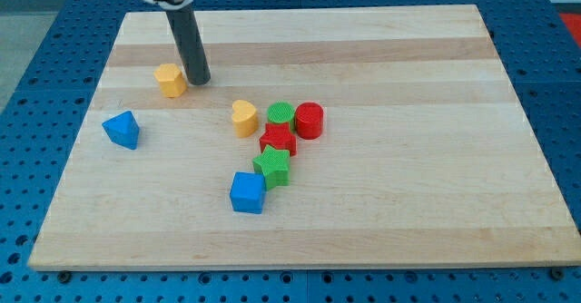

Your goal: Move the yellow hexagon to the right side of the blue triangle

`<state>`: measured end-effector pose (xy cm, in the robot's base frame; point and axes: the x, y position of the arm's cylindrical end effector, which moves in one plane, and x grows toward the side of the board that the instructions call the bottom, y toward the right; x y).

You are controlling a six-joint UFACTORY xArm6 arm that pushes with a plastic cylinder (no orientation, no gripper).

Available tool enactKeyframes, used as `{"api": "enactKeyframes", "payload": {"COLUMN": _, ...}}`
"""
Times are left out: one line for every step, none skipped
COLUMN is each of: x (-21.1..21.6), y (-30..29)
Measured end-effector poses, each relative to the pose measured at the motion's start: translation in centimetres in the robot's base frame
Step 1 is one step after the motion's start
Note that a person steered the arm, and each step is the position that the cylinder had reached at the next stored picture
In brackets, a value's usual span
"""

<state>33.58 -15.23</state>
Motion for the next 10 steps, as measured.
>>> {"api": "enactKeyframes", "payload": {"x": -2.7, "y": -1.3}}
{"api": "enactKeyframes", "payload": {"x": -3.5, "y": -2.0}}
{"api": "enactKeyframes", "payload": {"x": -3.8, "y": -2.0}}
{"api": "enactKeyframes", "payload": {"x": -5.1, "y": -2.1}}
{"api": "enactKeyframes", "payload": {"x": -3.7, "y": -3.9}}
{"api": "enactKeyframes", "payload": {"x": 0.5, "y": -4.2}}
{"api": "enactKeyframes", "payload": {"x": 3.6, "y": -4.2}}
{"api": "enactKeyframes", "payload": {"x": 3.8, "y": -4.2}}
{"api": "enactKeyframes", "payload": {"x": 4.2, "y": -4.1}}
{"api": "enactKeyframes", "payload": {"x": 6.3, "y": -4.0}}
